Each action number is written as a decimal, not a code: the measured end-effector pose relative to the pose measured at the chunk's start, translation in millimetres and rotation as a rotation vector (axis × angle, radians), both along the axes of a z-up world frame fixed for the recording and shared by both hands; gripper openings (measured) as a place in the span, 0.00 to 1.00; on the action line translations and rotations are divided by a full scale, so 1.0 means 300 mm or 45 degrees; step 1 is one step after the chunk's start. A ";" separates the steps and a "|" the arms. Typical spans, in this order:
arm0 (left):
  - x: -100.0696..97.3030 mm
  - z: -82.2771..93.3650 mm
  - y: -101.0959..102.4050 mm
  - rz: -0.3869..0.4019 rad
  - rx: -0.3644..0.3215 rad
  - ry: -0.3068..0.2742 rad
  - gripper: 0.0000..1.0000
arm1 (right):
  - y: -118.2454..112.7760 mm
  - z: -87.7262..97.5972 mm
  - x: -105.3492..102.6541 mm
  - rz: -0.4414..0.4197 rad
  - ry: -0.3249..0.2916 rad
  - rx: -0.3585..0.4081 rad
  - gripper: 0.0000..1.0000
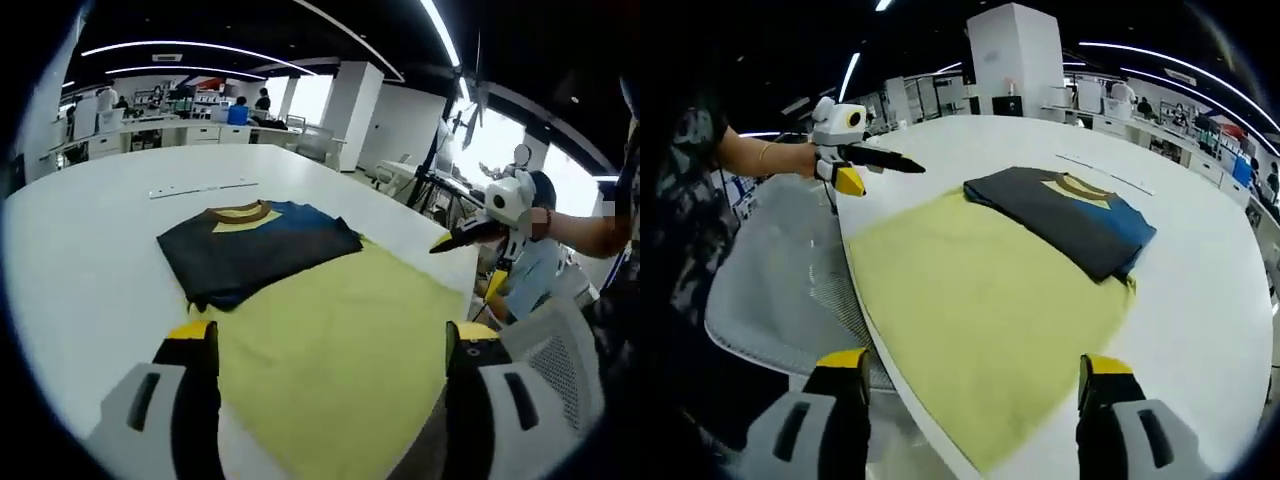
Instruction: Fold the garment on the visible template until the final outline fits inside the template.
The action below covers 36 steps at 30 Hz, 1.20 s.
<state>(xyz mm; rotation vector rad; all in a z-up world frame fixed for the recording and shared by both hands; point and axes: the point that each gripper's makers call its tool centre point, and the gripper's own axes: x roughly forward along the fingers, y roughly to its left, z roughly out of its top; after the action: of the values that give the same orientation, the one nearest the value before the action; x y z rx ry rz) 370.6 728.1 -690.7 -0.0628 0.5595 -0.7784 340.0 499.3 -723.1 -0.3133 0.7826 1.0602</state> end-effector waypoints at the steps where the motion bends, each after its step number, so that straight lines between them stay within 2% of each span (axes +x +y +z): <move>1: -0.012 -0.005 0.006 -0.009 0.006 0.003 0.87 | -0.002 -0.009 -0.008 0.010 0.003 -0.015 0.84; 7: -0.110 -0.075 0.054 -0.065 0.060 0.079 0.80 | -0.014 -0.042 -0.049 0.046 0.019 -0.066 0.76; 11: -0.149 -0.099 0.071 -0.082 0.067 0.091 0.73 | -0.022 -0.064 -0.065 0.050 0.032 -0.090 0.70; 12: -0.160 -0.119 0.086 -0.103 0.133 0.092 0.71 | -0.024 -0.073 -0.072 0.052 0.040 -0.102 0.68; 14: -0.173 -0.134 0.094 -0.128 0.190 0.063 0.68 | -0.027 -0.085 -0.079 0.050 0.040 -0.120 0.64; 19: -0.226 -0.169 0.082 -0.191 0.214 0.094 0.62 | -0.033 -0.096 -0.086 0.039 0.025 -0.136 0.59; 24: -0.235 -0.188 0.081 -0.213 0.239 0.100 0.58 | -0.054 -0.111 -0.085 0.026 0.004 -0.173 0.54; 31: -0.247 -0.231 0.088 -0.262 0.333 0.089 0.55 | -0.112 -0.155 -0.082 0.001 -0.017 -0.283 0.51; 36: -0.264 -0.254 0.095 -0.300 0.398 0.079 0.54 | -0.126 -0.160 -0.072 -0.016 -0.040 -0.296 0.46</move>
<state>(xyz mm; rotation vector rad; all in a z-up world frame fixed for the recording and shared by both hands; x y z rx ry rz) 291.5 756.6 -766.7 0.2720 0.7511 -0.9107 318.3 461.6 -771.2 -0.5210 0.8802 0.9513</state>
